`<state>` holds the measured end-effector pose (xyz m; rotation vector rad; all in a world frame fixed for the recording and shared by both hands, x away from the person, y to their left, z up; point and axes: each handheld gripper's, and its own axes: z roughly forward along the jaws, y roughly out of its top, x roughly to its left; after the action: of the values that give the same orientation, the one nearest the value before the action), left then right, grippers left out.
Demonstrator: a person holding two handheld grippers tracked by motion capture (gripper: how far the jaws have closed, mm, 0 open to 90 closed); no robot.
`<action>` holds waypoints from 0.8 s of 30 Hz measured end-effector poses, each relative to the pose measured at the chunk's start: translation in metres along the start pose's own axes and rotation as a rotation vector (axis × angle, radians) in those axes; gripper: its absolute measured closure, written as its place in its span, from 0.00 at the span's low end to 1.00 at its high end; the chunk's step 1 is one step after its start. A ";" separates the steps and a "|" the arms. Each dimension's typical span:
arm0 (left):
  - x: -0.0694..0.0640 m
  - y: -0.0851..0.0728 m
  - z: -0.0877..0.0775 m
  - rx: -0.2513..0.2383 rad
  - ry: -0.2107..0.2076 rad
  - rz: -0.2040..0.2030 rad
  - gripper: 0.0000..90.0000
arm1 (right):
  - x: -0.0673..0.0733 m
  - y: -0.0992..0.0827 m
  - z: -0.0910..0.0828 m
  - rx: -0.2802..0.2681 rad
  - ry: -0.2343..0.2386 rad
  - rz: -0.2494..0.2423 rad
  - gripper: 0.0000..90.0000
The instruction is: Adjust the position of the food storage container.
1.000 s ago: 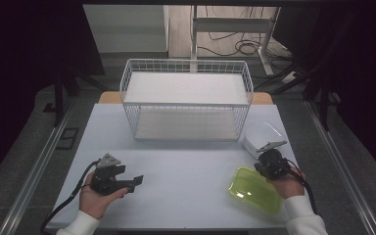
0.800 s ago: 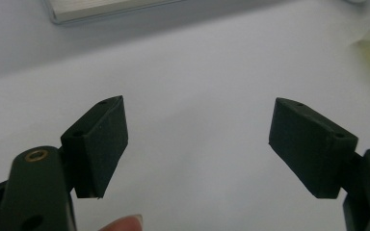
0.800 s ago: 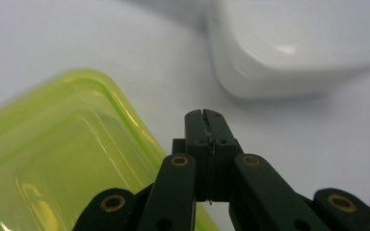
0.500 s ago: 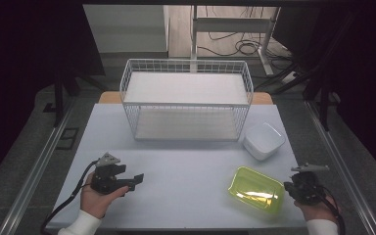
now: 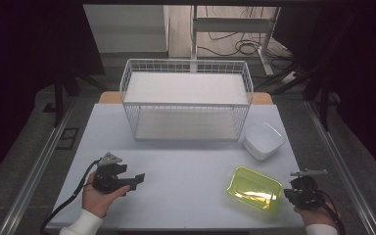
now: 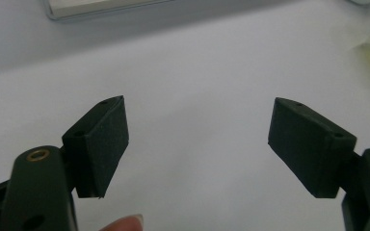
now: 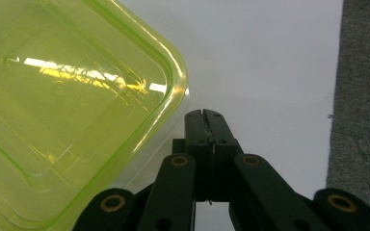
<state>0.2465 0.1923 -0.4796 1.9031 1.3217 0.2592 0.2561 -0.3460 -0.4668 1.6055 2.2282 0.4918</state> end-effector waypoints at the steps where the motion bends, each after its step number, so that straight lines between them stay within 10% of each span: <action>1: 0.000 0.000 0.001 0.004 -0.004 -0.003 0.24 | 0.003 0.002 0.002 0.004 0.003 -0.003 0.99; 24: 0.000 0.000 0.001 0.001 0.030 -0.012 0.24 | 0.053 0.037 0.018 -0.029 0.069 -0.118 0.99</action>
<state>0.2473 0.1917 -0.4803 1.8980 1.3532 0.2817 0.2796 -0.2830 -0.4695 1.4540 2.3391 0.5520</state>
